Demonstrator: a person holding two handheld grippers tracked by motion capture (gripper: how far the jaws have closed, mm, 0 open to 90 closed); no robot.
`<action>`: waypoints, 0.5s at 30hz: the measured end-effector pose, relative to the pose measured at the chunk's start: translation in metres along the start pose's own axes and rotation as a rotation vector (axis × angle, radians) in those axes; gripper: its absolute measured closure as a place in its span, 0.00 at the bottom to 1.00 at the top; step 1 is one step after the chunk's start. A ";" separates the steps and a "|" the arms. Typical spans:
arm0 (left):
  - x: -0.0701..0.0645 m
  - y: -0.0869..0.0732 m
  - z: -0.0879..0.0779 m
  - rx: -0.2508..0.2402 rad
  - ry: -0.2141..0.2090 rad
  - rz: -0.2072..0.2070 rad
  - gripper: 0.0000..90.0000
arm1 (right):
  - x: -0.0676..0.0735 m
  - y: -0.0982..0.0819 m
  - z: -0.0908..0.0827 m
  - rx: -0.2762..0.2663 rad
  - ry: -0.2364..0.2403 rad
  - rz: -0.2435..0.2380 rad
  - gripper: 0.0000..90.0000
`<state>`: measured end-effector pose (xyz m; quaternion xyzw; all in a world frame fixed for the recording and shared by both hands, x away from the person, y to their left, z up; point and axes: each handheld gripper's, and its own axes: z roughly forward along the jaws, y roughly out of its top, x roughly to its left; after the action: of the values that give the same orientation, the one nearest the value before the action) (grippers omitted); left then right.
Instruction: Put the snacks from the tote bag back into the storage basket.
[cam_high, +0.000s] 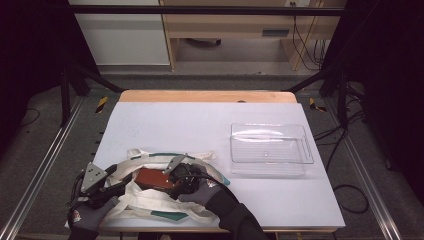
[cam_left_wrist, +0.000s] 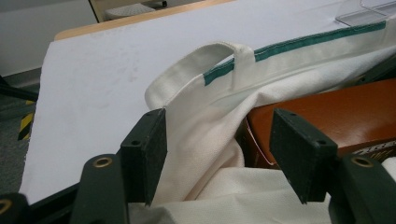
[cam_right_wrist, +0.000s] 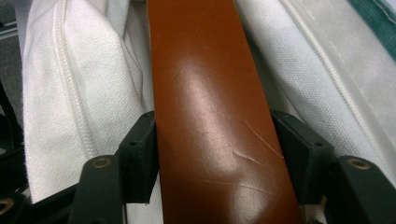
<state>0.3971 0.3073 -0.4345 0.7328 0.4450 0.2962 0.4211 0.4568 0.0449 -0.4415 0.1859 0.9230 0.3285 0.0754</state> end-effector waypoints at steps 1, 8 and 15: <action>0.000 0.000 0.000 -0.001 0.001 -0.002 0.41 | 0.000 0.000 0.000 0.001 0.001 -0.010 0.44; 0.000 0.000 -0.001 -0.002 0.001 -0.006 0.41 | 0.001 0.002 -0.002 0.005 0.004 -0.038 0.46; 0.001 0.000 -0.003 -0.016 -0.004 -0.016 0.41 | 0.001 0.004 -0.017 0.002 0.010 -0.050 0.47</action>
<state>0.3945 0.3094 -0.4332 0.7264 0.4474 0.2948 0.4303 0.4528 0.0385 -0.4261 0.1614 0.9281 0.3263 0.0785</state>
